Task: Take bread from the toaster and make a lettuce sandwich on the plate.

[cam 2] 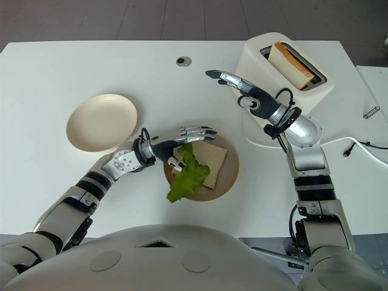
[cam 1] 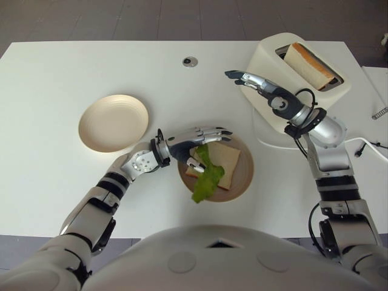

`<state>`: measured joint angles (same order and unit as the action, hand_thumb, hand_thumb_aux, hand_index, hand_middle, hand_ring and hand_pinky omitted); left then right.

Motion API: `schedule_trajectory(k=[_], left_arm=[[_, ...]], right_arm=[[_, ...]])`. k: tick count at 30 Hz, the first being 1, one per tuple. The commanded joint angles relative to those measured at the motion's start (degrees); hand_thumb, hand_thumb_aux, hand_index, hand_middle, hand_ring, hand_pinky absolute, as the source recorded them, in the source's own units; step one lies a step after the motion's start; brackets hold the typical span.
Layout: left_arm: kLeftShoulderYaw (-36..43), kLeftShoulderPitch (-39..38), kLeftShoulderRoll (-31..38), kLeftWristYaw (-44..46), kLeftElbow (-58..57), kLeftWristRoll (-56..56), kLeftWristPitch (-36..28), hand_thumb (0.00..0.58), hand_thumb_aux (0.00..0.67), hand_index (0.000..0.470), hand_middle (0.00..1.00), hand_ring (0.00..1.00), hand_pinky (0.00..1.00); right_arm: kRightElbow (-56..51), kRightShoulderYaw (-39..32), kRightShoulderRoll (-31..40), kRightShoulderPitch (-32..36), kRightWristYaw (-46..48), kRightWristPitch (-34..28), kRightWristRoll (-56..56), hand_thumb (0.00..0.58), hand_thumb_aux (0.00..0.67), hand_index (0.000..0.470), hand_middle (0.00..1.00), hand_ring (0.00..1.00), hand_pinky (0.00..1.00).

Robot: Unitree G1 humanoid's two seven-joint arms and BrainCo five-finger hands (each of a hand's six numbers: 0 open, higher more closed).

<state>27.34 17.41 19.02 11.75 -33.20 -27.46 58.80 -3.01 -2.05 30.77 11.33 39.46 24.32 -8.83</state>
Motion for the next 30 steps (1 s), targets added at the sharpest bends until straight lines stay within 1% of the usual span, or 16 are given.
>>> schedule_trajectory(k=[1, 5, 6, 7, 8, 10, 12, 14, 16, 18, 20, 21, 22, 23, 24, 30], left_arm=[[-1.0, 1.1, 1.4, -1.3, -1.8, -2.2, -1.2, 0.000, 0.000, 0.000, 0.00, 0.00, 0.00], [-1.9, 2.1, 3.6, -3.5, -4.4, -4.7, -2.6, 0.023, 0.013, 0.009, 0.00, 0.00, 0.00], [-2.4, 2.3, 4.3, -3.8, -4.8, -4.5, -2.6, 0.096, 0.058, 0.041, 0.00, 0.00, 0.00], [-3.0, 2.5, 5.0, -4.4, -5.0, -4.3, -2.7, 0.209, 0.134, 0.094, 0.00, 0.00, 0.00], [-3.8, 2.7, 5.7, -4.8, -5.3, -3.9, -2.6, 0.237, 0.155, 0.109, 0.00, 0.00, 0.00], [-4.8, 3.1, 6.5, -5.5, -6.0, -3.3, -2.3, 0.462, 0.368, 0.258, 0.00, 0.00, 0.00], [-5.1, 3.3, 6.5, -6.0, -6.5, -3.2, -2.0, 0.524, 0.462, 0.324, 0.00, 0.00, 0.00], [-5.0, 3.7, 5.9, -6.4, -6.8, -3.3, -1.7, 0.528, 0.470, 0.330, 0.00, 0.00, 0.00], [-5.3, 4.1, 5.5, -7.6, -7.0, -3.8, -1.8, 0.508, 0.434, 0.304, 0.00, 0.00, 0.00], [-6.5, 4.8, 5.6, -9.5, -7.2, -3.9, -2.3, 0.415, 0.313, 0.219, 0.00, 0.00, 0.00], [-7.5, 5.3, 6.0, -10.8, -7.2, -3.5, -2.2, 0.377, 0.273, 0.192, 0.00, 0.00, 0.00], [-7.6, 5.3, 6.1, -10.9, -7.2, -3.2, -2.0, 0.325, 0.226, 0.159, 0.00, 0.00, 0.00], [-7.6, 5.3, 6.2, -10.8, -7.3, -3.0, -1.8, 0.255, 0.168, 0.118, 0.00, 0.00, 0.00], [-7.5, 5.1, 6.2, -10.4, -7.4, -2.8, -1.4, 0.100, 0.060, 0.042, 0.00, 0.00, 0.00], [-7.2, 4.8, 6.2, -9.6, -7.1, -2.1, -0.9, 0.000, 0.000, 0.000, 0.00, 0.00, 0.00], [-4.1, 2.3, 5.5, -0.9, -5.1, 5.4, 2.2, 0.000, 0.000, 0.000, 0.00, 0.00, 0.00]], right_arm=[[0.1, 0.0, 0.2, -0.3, 0.5, 0.3, 0.7, 0.000, 0.000, 0.000, 0.00, 0.00, 0.00], [0.1, 0.0, 0.2, -0.3, 0.6, 0.3, 0.8, 0.000, 0.000, 0.000, 0.00, 0.00, 0.00], [0.1, 0.0, 0.3, -0.2, 0.6, 0.2, 0.8, 0.000, 0.000, 0.000, 0.00, 0.00, 0.00], [0.1, 0.0, 0.3, -0.2, 0.7, 0.2, 0.7, 0.000, 0.000, 0.000, 0.00, 0.00, 0.00], [0.1, 0.0, 0.3, -0.1, 0.8, 0.2, 0.7, 0.000, 0.000, 0.000, 0.00, 0.00, 0.00], [0.0, -0.1, 0.4, 0.0, 0.9, 0.2, 0.7, 0.000, 0.000, 0.000, 0.00, 0.00, 0.00], [0.0, 0.0, 0.5, 0.0, 1.0, 0.2, 0.7, 0.000, 0.000, 0.000, 0.00, 0.00, 0.00], [0.0, 0.1, 0.5, 0.0, 1.0, 0.2, 0.7, 0.000, 0.000, 0.000, 0.00, 0.00, 0.00], [0.0, 0.1, 0.5, 0.0, 1.1, 0.1, 0.7, 0.000, 0.000, 0.000, 0.00, 0.00, 0.00], [0.0, 0.0, 0.5, 0.0, 1.2, 0.1, 0.7, 0.000, 0.000, 0.000, 0.00, 0.00, 0.00], [0.0, 0.0, 0.4, 0.1, 1.2, 0.1, 0.9, 0.000, 0.000, 0.000, 0.00, 0.00, 0.00], [-0.1, 0.0, 0.4, 0.2, 1.2, 0.1, 0.9, 0.000, 0.000, 0.000, 0.00, 0.00, 0.00], [-0.1, 0.0, 0.3, 0.2, 1.2, 0.0, 1.0, 0.000, 0.000, 0.000, 0.00, 0.00, 0.00], [-0.1, 0.0, 0.3, 0.2, 1.1, 0.0, 1.1, 0.000, 0.000, 0.000, 0.00, 0.00, 0.00], [-0.1, 0.0, 0.3, 0.2, 1.1, 0.0, 1.1, 0.000, 0.000, 0.000, 0.00, 0.00, 0.00], [-0.4, 0.0, 0.3, 0.3, 1.1, 0.1, 1.3, 0.000, 0.000, 0.000, 0.00, 0.00, 0.00]])
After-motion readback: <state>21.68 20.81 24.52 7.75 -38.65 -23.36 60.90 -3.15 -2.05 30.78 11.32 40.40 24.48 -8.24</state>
